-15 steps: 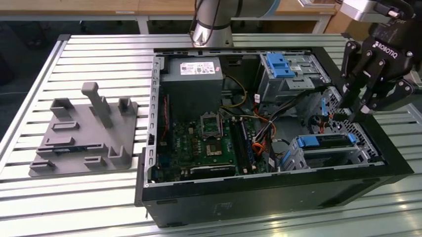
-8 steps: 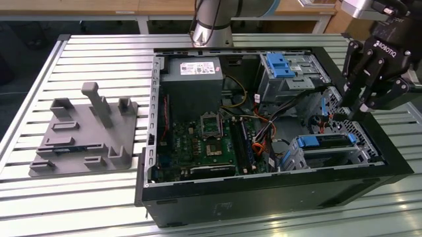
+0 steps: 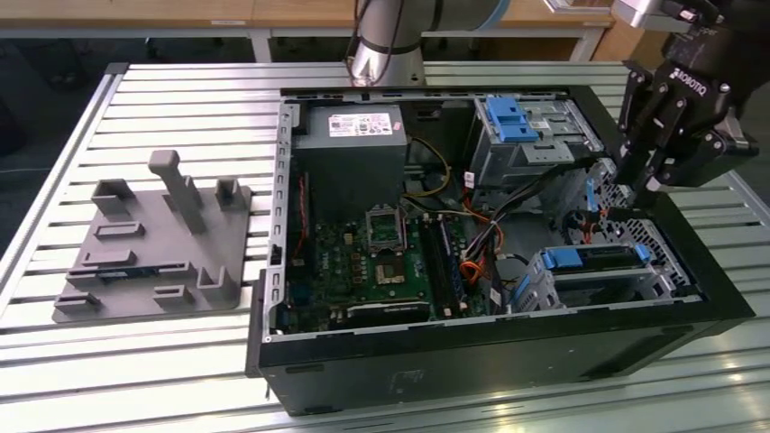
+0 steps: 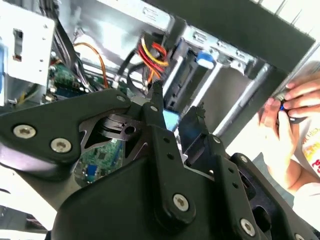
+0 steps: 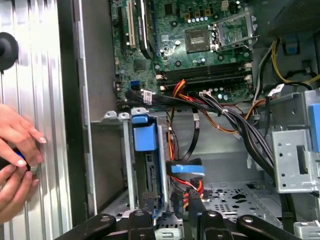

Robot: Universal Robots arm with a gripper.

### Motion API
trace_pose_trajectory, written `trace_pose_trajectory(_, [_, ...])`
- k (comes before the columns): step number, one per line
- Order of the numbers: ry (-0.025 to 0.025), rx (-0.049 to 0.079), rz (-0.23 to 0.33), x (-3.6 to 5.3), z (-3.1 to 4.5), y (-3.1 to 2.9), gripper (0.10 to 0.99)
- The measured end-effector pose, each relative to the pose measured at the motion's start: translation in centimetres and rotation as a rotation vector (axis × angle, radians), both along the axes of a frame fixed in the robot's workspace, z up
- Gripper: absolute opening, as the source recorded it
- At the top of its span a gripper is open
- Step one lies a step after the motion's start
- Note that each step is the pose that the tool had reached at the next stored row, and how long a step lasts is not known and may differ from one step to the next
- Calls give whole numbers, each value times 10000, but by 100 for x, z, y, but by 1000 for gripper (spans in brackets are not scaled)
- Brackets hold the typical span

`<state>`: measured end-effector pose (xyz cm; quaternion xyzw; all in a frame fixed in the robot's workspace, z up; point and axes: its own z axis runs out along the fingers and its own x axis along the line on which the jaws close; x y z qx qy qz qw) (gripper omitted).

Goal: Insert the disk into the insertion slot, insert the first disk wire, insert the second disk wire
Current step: 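Insert the first disk wire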

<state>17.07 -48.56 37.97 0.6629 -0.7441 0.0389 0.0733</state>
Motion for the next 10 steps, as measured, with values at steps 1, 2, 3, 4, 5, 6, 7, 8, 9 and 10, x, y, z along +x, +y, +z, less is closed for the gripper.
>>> trace_pose_trajectory(1, [11, 1, 0, 34, -18, 12, 408])
trace_pose_trajectory(2, [23, -3, 2, 71, -33, 20, 408])
trace_pose_trajectory(3, [36, -7, 2, 94, -49, 21, 408])
trace_pose_trajectory(4, [49, -6, 3, 98, -67, 21, 408])
trace_pose_trajectory(5, [72, -6, 1, 98, -87, 20, 408])
trace_pose_trajectory(6, [87, -6, 2, 97, -105, 20, 408])
trace_pose_trajectory(7, [89, -5, 8, 98, -121, 21, 408])
trace_pose_trajectory(8, [90, -4, 10, 98, -137, 23, 408])
trace_pose_trajectory(9, [89, -5, 13, 100, -151, 26, 408])
trace_pose_trajectory(10, [89, -7, 13, 101, -166, 29, 408])
